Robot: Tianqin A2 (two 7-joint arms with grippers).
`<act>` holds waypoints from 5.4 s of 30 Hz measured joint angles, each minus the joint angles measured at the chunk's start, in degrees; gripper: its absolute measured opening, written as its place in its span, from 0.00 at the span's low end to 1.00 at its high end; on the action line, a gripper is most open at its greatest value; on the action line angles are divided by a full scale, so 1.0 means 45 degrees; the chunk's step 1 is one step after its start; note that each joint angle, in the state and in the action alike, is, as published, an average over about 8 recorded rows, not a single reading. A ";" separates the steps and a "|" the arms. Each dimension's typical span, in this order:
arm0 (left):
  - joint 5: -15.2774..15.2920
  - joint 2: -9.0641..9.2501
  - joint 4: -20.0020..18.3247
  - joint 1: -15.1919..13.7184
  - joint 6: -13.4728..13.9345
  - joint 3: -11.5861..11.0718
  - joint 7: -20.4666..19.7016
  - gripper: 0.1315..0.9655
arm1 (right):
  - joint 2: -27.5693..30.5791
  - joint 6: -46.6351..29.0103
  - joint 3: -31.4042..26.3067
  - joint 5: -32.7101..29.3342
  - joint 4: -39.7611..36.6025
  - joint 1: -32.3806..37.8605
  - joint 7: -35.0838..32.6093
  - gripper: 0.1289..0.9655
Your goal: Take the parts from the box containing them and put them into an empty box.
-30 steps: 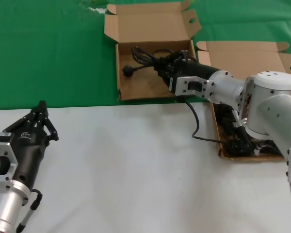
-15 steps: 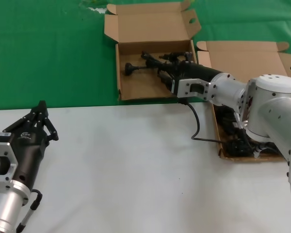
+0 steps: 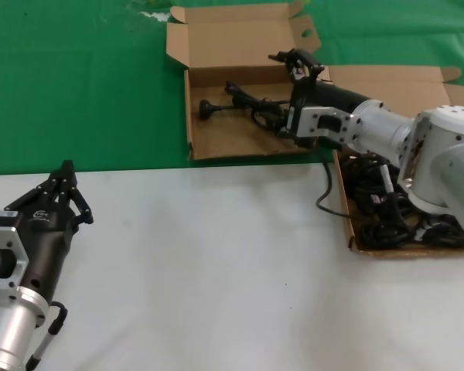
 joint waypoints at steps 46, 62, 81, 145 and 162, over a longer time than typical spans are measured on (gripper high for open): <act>0.0000 0.0000 0.0000 0.0000 0.0000 0.0000 0.0000 0.19 | 0.2233 0.1205 -0.1062 -0.0995 0.9322 -0.5136 0.8188 1.00; -0.0003 0.0000 0.0000 0.0000 0.0000 0.0000 0.0007 0.59 | 0.2470 0.2889 -0.0528 -0.0597 1.2120 -0.7926 1.1146 1.00; -0.0002 0.0000 0.0000 0.0000 0.0000 0.0000 0.0003 0.91 | 0.2752 0.4886 0.0109 -0.0125 1.5448 -1.1237 1.4652 1.00; -0.0004 0.0000 0.0000 0.0000 0.0000 -0.0001 0.0003 1.00 | 0.3078 0.7195 0.0844 0.0422 1.9294 -1.5058 1.8708 1.00; -0.0003 0.0000 0.0000 0.0000 0.0000 0.0000 0.0004 1.00 | 0.3078 0.7195 0.0844 0.0422 1.9294 -1.5058 1.8707 1.00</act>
